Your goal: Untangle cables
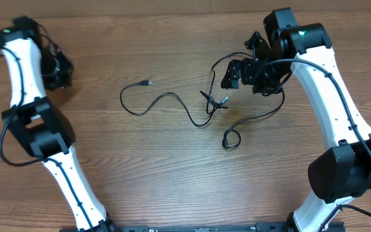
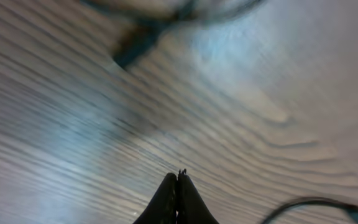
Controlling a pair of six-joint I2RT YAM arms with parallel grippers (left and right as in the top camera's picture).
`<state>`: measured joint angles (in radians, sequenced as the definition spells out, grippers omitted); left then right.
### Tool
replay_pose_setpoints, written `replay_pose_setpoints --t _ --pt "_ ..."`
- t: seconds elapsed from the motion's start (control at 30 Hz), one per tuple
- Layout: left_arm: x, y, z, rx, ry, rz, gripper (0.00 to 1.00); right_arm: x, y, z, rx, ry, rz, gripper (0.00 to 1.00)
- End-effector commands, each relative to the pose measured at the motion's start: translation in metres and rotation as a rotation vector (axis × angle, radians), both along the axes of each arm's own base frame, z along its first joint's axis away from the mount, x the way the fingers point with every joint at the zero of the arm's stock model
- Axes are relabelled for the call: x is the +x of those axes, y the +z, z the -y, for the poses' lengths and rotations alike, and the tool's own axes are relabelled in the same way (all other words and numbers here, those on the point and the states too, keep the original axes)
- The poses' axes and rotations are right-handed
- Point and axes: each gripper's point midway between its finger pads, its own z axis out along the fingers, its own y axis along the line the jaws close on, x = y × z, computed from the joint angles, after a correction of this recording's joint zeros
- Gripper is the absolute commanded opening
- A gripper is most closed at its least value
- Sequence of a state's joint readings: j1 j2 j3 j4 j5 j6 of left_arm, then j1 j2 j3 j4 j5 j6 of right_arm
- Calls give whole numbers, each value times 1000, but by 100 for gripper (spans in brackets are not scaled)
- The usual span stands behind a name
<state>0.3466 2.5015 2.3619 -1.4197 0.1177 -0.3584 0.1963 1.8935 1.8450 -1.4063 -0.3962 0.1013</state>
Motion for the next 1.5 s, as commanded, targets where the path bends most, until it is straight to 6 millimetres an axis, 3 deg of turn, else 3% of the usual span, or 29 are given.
replay_pose_setpoints --t 0.0,0.13,0.23,0.63,1.1,1.2,1.33,1.43,1.47 --pt "-13 -38 4 59 -44 -80 4 -1 7 -1 13 -1 18 100" --pt "-18 -63 -4 100 2 -94 4 -2 7 -1 11 0 12 100" --pt "-16 -71 -14 127 18 -76 4 -3 6 1 2 1 8 100" --pt "-2 -69 -72 232 107 31 4 -4 5 3 -12 -2 6 100" --pt "74 -60 -94 325 95 368 4 -11 4 5 -18 -5 -29 100" --pt "86 -50 -95 324 82 424 7 -12 4 5 -18 -5 -32 100" --pt "90 -28 -76 213 51 441 16 -10 4 4 -16 -5 -21 100" --pt "82 -1 -63 148 39 418 5 -10 4 4 -16 -6 -21 100" --pt "79 19 -55 110 32 417 4 -10 4 4 -17 -5 -22 100"
